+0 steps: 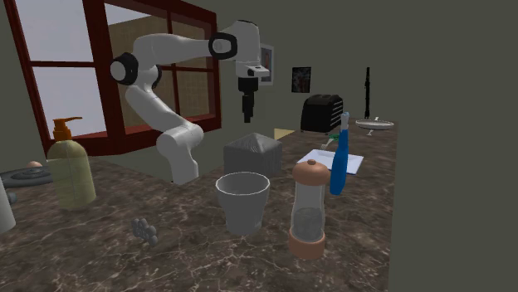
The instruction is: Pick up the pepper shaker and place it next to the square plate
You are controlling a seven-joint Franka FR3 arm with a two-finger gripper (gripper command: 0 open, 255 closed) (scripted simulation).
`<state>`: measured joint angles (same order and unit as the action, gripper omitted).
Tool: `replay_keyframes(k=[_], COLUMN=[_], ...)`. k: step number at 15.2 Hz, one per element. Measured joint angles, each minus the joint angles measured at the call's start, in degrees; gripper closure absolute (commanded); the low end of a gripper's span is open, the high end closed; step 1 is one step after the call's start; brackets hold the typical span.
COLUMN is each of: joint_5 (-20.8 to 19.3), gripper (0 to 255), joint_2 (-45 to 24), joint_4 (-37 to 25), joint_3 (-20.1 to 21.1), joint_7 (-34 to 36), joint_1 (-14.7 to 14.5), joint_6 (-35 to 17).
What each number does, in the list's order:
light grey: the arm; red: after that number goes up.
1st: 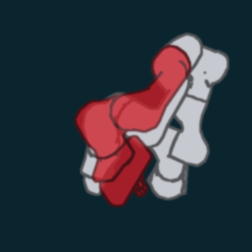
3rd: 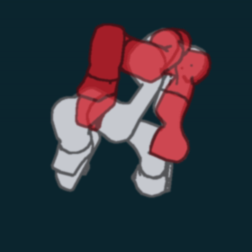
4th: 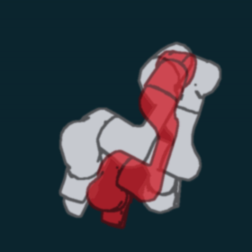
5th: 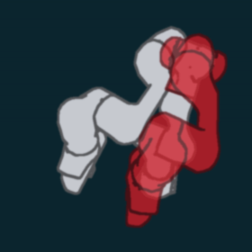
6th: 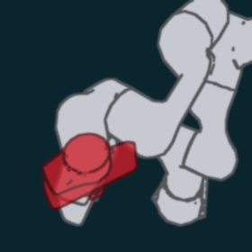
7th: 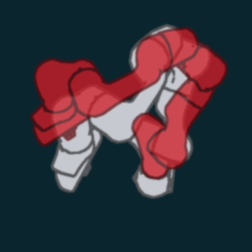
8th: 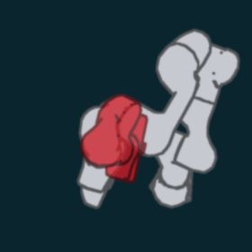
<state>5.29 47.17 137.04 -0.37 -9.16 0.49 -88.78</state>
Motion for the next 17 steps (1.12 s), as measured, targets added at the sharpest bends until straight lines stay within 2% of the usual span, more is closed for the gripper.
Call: replay_keyframes(k=[2,5,10,17], joint_5=[-0.3,-2.5,-5.4,-7.4], gripper=[0,0,0,0], joint_2=[-0.5,-3.4,-10.4,-20.9], joint_4=[-0.3,-2.1,-6.6,-14.8], joint_3=[-0.4,-3.1,-7.6,-13.6], joint_7=[-0.4,-3.0,-7.3,-13.2], joint_1=[0.2,1.5,3.3,5.0], joint_6=[-0.2,-1.6,-4.6,-8.0])
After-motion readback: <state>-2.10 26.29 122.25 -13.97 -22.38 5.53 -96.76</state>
